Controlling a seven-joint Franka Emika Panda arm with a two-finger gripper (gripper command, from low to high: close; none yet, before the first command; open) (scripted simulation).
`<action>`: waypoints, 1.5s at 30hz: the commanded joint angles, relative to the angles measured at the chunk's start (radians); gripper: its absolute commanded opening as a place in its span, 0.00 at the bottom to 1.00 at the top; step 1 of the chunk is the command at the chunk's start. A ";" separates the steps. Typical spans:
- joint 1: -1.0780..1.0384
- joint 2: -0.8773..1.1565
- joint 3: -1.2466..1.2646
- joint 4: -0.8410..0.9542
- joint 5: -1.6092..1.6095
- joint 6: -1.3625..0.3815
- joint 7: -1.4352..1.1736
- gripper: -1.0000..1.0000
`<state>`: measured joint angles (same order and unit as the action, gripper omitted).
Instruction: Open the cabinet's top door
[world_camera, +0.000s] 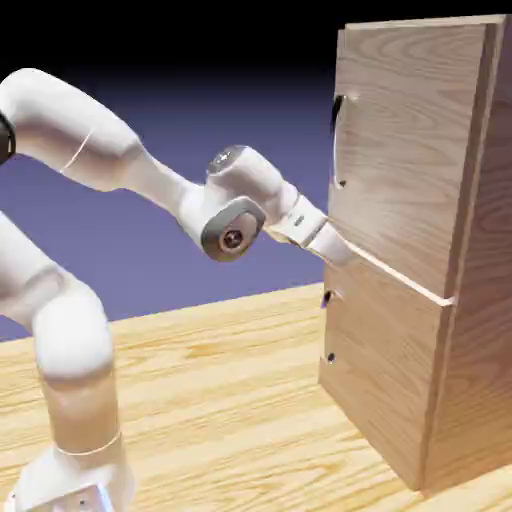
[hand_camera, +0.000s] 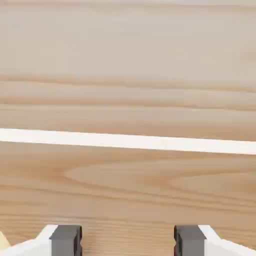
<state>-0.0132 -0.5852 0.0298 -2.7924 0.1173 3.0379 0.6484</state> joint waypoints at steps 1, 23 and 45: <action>-0.009 -0.006 0.011 0.007 0.044 0.000 -0.034 0.50; -0.215 -0.130 0.254 0.150 1.000 0.008 -0.789 0.50; -0.420 -0.254 0.497 0.293 1.957 0.015 -1.544 0.50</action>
<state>-0.4332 -0.8395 0.5268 -2.4997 2.0747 3.0529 -0.8957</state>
